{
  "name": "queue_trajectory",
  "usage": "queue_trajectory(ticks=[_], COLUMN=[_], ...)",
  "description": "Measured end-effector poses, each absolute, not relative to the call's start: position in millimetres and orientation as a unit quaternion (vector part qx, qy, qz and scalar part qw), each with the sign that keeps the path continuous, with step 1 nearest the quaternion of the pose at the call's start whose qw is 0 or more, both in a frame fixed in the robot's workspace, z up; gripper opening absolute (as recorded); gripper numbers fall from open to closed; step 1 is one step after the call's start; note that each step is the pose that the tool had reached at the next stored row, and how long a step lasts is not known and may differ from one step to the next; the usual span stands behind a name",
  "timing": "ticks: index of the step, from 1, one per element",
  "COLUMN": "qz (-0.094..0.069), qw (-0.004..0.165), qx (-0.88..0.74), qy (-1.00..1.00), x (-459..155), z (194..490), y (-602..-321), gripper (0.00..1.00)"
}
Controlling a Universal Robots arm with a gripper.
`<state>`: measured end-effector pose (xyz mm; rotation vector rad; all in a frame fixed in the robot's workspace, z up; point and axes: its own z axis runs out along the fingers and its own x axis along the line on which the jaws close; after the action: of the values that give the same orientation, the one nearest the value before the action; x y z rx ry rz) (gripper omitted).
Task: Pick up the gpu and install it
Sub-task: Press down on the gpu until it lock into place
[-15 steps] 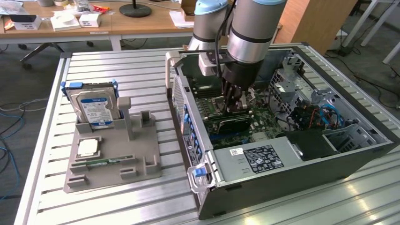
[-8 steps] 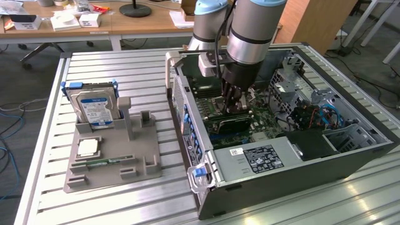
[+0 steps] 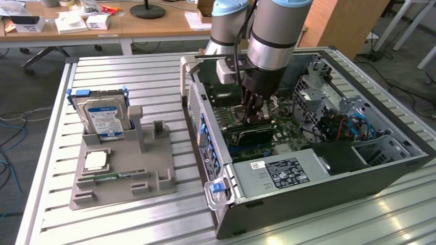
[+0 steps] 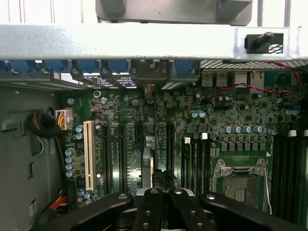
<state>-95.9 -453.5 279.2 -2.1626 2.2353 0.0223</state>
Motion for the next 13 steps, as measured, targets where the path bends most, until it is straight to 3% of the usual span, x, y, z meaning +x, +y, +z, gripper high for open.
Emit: queue_trajectory(ticks=[13], qz=[0.007], qw=[0.016], qx=[-0.695], qy=[0.719], x=[-96.1], z=[277.9], y=[-454.2], gripper=[0.10])
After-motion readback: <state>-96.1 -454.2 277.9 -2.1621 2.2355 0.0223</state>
